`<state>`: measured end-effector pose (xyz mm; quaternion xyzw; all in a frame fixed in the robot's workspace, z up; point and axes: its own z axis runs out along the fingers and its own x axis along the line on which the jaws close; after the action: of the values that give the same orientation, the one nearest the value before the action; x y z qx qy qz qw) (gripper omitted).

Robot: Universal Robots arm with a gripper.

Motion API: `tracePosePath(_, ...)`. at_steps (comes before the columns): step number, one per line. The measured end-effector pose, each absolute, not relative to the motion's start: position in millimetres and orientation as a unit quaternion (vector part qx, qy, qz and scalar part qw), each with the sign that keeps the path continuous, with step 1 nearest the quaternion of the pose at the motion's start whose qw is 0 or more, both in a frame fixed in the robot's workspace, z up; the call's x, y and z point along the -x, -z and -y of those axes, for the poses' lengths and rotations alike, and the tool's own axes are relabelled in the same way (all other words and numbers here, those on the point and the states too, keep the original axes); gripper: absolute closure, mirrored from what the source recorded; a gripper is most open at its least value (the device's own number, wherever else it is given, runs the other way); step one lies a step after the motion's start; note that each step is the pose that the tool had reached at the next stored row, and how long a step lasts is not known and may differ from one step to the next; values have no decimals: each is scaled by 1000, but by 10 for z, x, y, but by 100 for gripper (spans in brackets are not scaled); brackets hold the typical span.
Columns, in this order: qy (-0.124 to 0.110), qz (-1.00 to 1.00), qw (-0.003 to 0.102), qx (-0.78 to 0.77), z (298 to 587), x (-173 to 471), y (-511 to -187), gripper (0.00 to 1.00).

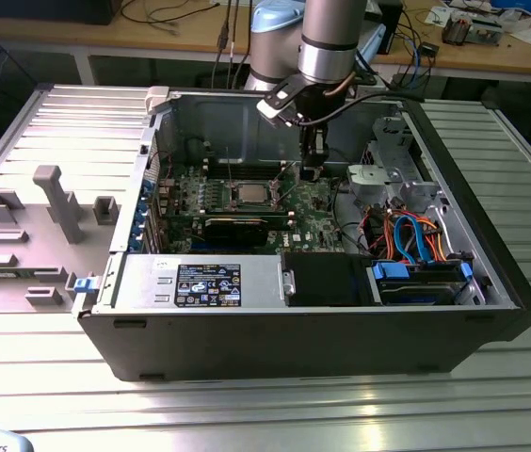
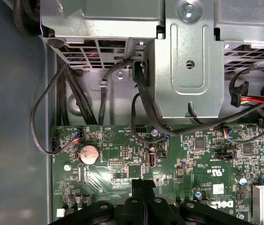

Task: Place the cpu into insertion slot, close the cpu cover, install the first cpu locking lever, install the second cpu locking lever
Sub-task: 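Close the cpu cover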

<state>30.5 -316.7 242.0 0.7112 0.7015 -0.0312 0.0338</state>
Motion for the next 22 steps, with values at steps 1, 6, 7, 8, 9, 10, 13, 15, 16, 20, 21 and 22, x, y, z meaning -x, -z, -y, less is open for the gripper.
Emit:
tracePosePath(1,31,-701,34,-711,3167,-297,-2420,89)
tracePosePath(6,31,-702,34,-711,3167,-260,-2420,89)
tracePosePath(7,31,-702,34,-711,3167,-248,-2420,89)
tracePosePath(8,31,-702,34,-711,3167,-237,-2420,89)
tracePosePath(9,31,-701,34,-711,3167,-231,-2420,89)
tracePosePath(10,31,-701,34,-711,3167,-227,-2420,89)
tracePosePath(13,31,-701,34,-711,3167,-220,-2420,89)
tracePosePath(15,31,-702,34,-711,3167,-212,-2420,89)
tracePosePath(16,31,-702,34,-711,3167,-212,-2420,89)
tracePosePath(20,31,-702,34,-711,3167,-196,-2420,89)
tracePosePath(21,31,-701,34,-711,3167,-193,-2418,89)
tracePosePath(22,31,-701,34,-711,3167,-193,-2418,89)
